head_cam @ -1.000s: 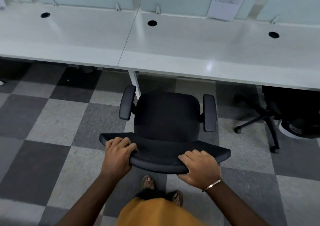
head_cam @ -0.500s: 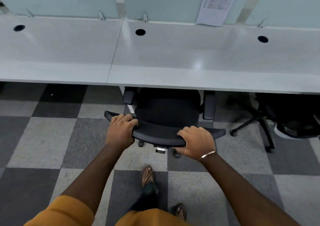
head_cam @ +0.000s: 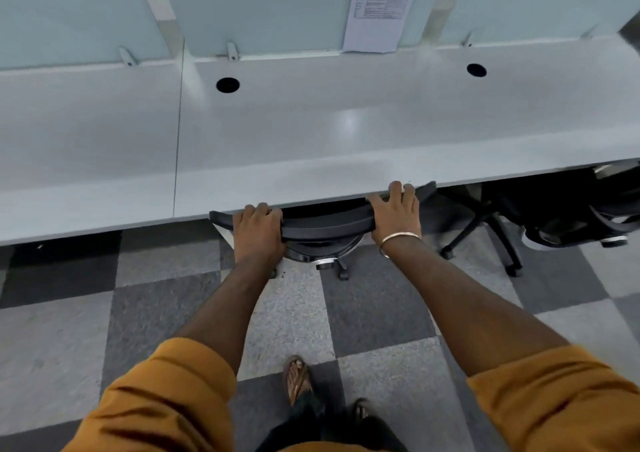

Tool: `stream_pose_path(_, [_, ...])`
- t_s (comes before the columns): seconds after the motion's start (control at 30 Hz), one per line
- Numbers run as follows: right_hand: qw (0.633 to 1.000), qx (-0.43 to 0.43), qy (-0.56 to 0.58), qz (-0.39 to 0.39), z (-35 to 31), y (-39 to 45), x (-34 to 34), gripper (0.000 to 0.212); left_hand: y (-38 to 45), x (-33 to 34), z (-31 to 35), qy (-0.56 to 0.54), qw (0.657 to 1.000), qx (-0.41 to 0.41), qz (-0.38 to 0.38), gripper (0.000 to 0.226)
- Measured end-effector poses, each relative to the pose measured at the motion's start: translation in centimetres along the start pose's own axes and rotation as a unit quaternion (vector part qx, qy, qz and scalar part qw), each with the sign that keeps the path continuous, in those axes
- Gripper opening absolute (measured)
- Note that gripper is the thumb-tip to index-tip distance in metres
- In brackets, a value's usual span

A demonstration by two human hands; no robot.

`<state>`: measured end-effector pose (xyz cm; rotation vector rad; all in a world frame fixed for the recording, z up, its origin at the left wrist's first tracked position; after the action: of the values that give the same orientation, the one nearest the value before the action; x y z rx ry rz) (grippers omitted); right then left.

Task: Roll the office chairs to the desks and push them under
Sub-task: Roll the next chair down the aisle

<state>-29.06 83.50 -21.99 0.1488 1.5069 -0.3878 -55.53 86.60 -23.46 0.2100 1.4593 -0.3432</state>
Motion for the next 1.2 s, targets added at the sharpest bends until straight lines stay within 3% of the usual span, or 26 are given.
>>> stream_pose_path(0.3, [0.999,-0.029,-0.018,-0.041,0.5,1.7,0.0,0.048,1.0,-0.2,0.2,0.013,1.000,0.008,0.002,0.020])
stream_pose_path(0.43, [0.998,-0.046,-0.014,-0.047,0.4,1.5,-0.2,0.050,0.7,-0.3,-0.2,-0.008,1.000,0.006,0.004,0.015])
stream_pose_path(0.77, [0.993,-0.102,-0.019,-0.059,2.3,-2.3,-0.2,0.050,-5.8,0.1,2.1,-0.001,1.000,-0.001,0.005,0.032])
stream_pose_path(0.97, [0.992,-0.105,-0.019,-0.062,1.8,-5.3,0.0,0.051,-7.9,0.3,0.8,-0.011,1.000,0.008,0.027,0.018])
stream_pose_path(1.2, [0.996,-0.085,0.016,-0.003,-0.2,-4.0,1.3,0.049,-5.9,0.3,-1.7,-0.009,0.999,0.010,0.047,0.026])
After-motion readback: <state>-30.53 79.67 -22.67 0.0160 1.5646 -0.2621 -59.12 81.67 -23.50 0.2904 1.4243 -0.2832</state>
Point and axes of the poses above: each hand's wrist, its own y-axis towards the middle knuckle, its own x-axis out of the palm, z = x × y, the point moved 2 cm from there along y, towards the middle knuckle, and after that the axes turned 7 degrees about x, right-handed, at the moved point
